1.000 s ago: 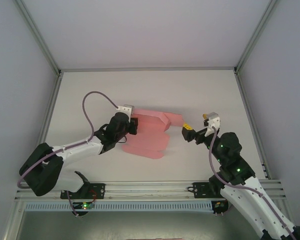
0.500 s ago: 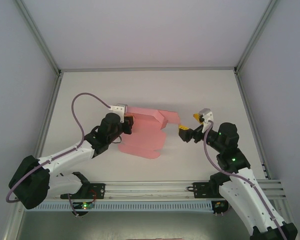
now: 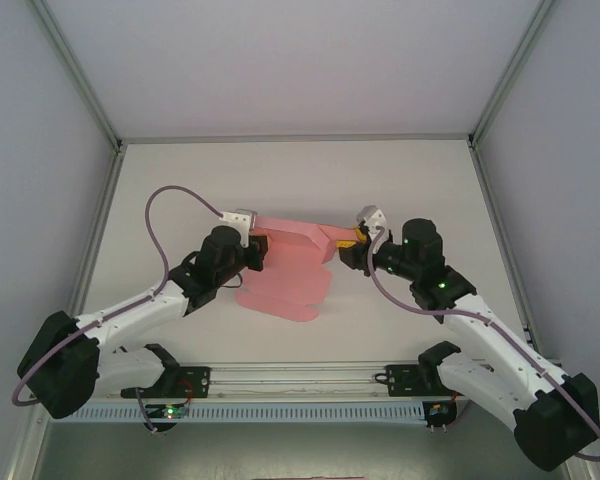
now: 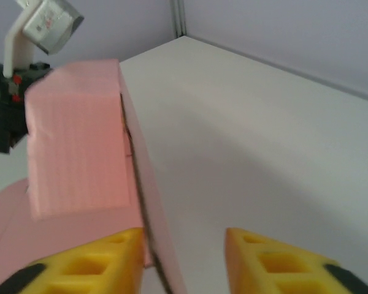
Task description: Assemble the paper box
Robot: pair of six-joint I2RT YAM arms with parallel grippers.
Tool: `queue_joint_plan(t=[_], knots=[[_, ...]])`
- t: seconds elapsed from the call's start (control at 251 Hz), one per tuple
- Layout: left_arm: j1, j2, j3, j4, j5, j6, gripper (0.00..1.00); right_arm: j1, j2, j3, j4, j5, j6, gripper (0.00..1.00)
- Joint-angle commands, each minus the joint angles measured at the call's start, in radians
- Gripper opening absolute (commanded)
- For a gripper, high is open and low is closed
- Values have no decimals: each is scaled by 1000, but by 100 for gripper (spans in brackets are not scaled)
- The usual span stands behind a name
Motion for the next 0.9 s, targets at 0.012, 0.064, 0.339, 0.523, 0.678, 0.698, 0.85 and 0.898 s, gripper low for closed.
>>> queue_joint_plan(t=[0.012,0.064,0.339,0.523,0.678,0.698,0.85,0.898], knots=[[11,22,38,-2,11,-7,0,45,4,28,17,128,-20,24],[10,28,44,-3,16,-16,0,71,7,33,6,187,-18,14],[-3,60,86,-19,22,-86,0,291,54,85,-78,781,109,0],[-53,69,116,-23,10,-91,0,426,187,169,-138,1124,195,0],[-61,85,129,-49,-89,-132,0,480,250,207,-84,1017,214,0],[-61,89,133,-57,-105,-142,0,488,254,204,-65,1014,223,0],[-63,124,140,-32,-114,-176,0,568,339,233,-14,1079,257,0],[-63,134,148,-34,-117,-183,0,582,357,234,10,1072,269,4]])
